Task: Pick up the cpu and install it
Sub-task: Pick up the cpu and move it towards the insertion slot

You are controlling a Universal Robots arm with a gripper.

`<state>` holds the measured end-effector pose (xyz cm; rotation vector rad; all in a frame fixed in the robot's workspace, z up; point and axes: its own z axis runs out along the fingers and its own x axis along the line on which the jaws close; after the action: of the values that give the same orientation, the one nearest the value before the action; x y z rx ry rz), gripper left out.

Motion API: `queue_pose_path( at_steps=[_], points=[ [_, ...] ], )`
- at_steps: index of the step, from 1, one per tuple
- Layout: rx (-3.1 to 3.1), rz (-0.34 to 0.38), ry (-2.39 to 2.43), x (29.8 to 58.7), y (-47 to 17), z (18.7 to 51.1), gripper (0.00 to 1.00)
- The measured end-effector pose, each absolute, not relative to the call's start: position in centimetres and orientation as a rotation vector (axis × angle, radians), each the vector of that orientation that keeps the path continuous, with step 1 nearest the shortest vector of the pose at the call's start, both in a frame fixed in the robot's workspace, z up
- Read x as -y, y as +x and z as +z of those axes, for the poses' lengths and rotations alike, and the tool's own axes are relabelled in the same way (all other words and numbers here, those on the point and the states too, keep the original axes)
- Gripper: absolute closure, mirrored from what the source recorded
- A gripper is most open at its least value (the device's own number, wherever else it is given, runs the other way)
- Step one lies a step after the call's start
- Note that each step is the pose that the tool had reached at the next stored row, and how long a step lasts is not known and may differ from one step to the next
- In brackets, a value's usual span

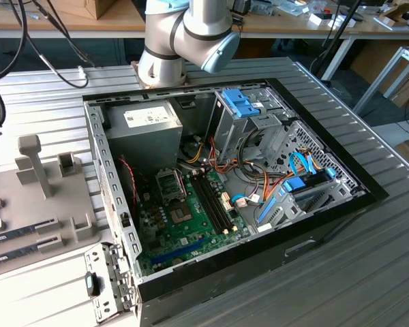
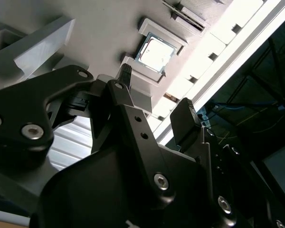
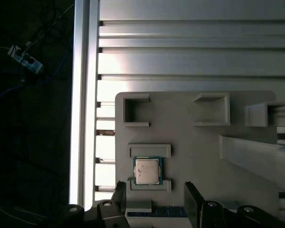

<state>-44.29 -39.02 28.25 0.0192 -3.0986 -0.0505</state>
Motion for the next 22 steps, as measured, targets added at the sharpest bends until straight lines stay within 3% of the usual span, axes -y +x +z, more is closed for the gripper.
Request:
queue_pose_path(
  at_steps=[22],
  points=[
    [3.099, -0.050, 0.021, 39.0, -44.3, 27.2, 0.40]
  ],
)
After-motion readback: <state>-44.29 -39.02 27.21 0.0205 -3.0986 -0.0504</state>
